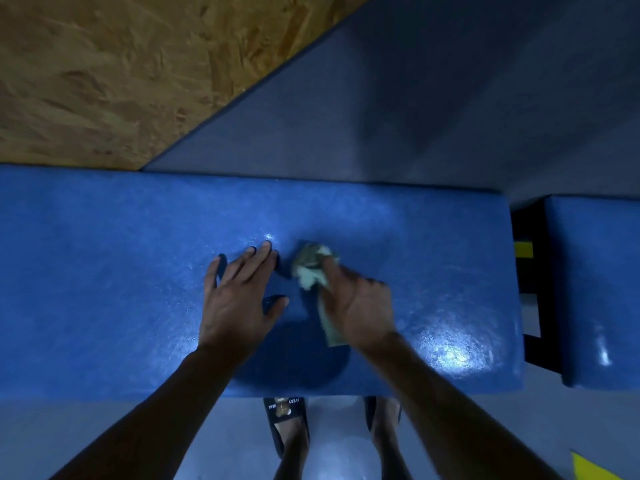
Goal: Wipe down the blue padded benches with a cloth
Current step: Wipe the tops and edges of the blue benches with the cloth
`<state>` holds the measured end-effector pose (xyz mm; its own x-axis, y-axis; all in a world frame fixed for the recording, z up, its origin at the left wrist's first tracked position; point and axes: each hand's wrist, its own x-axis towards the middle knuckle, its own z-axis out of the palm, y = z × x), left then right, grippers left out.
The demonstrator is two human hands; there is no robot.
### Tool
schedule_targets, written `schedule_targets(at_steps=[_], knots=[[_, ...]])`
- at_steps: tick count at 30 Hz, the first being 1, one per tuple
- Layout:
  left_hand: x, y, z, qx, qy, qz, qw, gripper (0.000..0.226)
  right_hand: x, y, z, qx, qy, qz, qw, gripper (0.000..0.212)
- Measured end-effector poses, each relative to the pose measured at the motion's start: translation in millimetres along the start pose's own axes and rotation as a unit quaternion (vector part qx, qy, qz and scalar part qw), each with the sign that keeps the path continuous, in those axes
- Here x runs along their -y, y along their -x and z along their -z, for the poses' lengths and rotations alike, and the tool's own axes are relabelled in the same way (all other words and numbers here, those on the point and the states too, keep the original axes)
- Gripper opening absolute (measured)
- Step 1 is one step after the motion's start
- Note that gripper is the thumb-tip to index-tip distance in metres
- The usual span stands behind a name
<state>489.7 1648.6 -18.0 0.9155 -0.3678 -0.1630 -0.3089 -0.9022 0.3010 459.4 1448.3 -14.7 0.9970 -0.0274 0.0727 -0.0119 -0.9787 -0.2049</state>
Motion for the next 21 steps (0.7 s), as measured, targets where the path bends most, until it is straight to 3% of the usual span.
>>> schedule_targets(at_steps=[2, 5, 9, 12, 15, 18, 21], knots=[[0.2, 0.6, -0.1, -0.008, 0.008, 0.002, 1.0, 0.069, -49.8, 5.1, 5.7, -0.001, 0.03, -0.062, 0.998, 0.041], [-2.4, 2.0, 0.2, -0.021, 0.018, 0.002, 1.0, 0.068, -93.0, 12.7, 23.6, -0.036, 0.073, -0.166, 0.983, 0.03], [-3.0, 2.7, 0.3, -0.023, 0.009, 0.001, 1.0, 0.066, -51.8, 16.2, 12.2, -0.047, 0.021, -0.23, 0.972, 0.04], [-2.5, 1.6, 1.5, -0.021, 0.004, -0.003, 1.0, 0.067, 16.7, 16.9, -4.7, -0.015, -0.027, -0.177, 0.984, 0.038], [0.7, 2.2, -0.3, -0.014, 0.005, -0.008, 1.0, 0.068, 40.0, 20.0, -4.6, 0.027, -0.04, -0.06, 0.997, 0.028], [1.4, 3.6, -3.0, -0.021, 0.017, -0.007, 1.0, 0.069, -5.2, 25.4, 7.3, 0.034, 0.001, 0.032, 0.999, 0.037], [1.0, 4.5, -4.5, -0.03, 0.023, -0.001, 0.999, 0.067, -75.8, 36.4, 23.6, 0.007, 0.066, -0.036, 0.997, 0.04]])
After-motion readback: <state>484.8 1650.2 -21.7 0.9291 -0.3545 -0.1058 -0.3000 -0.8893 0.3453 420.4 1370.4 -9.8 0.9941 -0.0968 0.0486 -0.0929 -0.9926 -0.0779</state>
